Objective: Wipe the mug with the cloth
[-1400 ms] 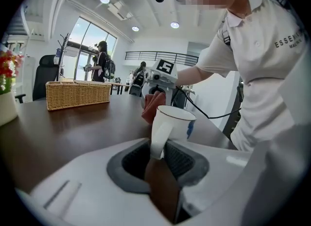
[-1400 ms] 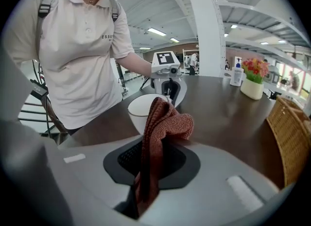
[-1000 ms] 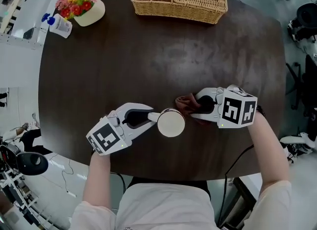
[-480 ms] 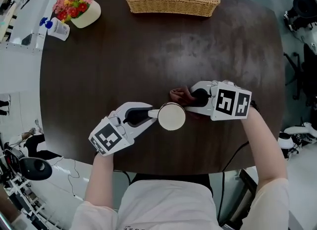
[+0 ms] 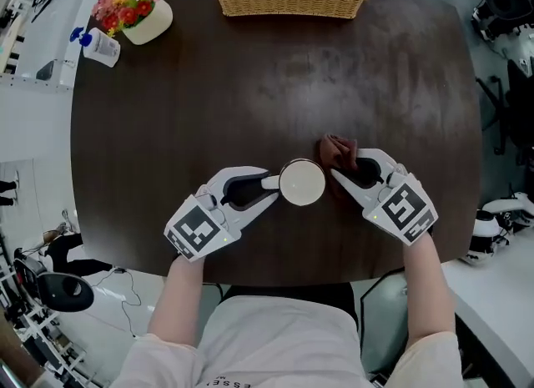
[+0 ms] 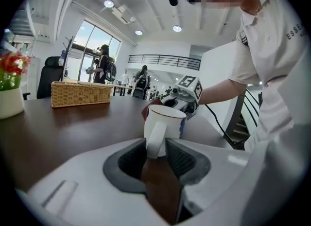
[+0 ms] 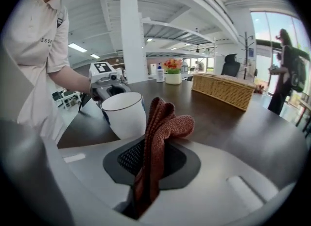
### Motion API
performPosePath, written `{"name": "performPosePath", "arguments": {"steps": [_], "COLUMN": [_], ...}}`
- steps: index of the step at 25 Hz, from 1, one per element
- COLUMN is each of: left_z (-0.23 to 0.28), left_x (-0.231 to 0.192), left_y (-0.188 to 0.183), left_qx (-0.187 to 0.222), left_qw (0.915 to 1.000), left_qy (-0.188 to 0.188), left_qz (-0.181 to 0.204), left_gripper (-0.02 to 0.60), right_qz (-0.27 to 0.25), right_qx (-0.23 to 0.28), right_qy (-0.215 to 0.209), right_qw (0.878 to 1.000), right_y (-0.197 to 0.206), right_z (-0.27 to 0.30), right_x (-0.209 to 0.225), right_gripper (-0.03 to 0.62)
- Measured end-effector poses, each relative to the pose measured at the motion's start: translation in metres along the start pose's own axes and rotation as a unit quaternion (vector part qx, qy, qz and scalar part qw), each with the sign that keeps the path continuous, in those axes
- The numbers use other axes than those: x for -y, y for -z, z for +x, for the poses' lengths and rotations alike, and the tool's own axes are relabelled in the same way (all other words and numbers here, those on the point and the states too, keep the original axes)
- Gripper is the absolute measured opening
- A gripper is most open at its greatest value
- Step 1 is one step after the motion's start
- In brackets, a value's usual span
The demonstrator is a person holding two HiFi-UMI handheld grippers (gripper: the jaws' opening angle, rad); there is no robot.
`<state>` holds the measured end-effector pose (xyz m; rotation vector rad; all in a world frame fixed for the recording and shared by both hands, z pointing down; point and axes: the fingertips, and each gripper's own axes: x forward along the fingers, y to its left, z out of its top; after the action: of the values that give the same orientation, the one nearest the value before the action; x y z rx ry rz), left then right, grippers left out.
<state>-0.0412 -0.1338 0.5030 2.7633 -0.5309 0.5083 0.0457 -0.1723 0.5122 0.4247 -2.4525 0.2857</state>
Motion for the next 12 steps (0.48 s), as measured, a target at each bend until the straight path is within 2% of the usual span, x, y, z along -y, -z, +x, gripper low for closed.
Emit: {"name": "performPosePath", "arguments": {"steps": [3,5,8,12], "left_z": [-0.002,-0.002,0.003,0.008], "left_x": [0.004,0.006,0.009,0.009], "left_y": [-0.003,-0.011,-0.012,-0.010], "left_qx": [0.007,0.019,0.010,0.015], "left_qw": [0.9988,0.9969,0.9919,0.9870], "left_qy": [0.031,0.049,0.080,0.115], "left_qz": [0.037,0.059,0.098,0.112], "left_gripper": [0.107,0.107,0.107,0.107], "right_qz": [0.040,0.055,0.070,0.084], "right_qx": [0.032,0.040,0.046,0.046], "right_qy": [0.032,0.043,0.051,0.059], "right_qw": [0.998,0.997,0.995,0.994], "right_y": [0.001,0.006,0.013,0.017], "right_z": [-0.010,-0.016,-0.021,-0.021], "right_x": [-0.008,-0.016,-0.023,-0.025], "right_gripper": [0.081,0.081,0.083,0.083]}}
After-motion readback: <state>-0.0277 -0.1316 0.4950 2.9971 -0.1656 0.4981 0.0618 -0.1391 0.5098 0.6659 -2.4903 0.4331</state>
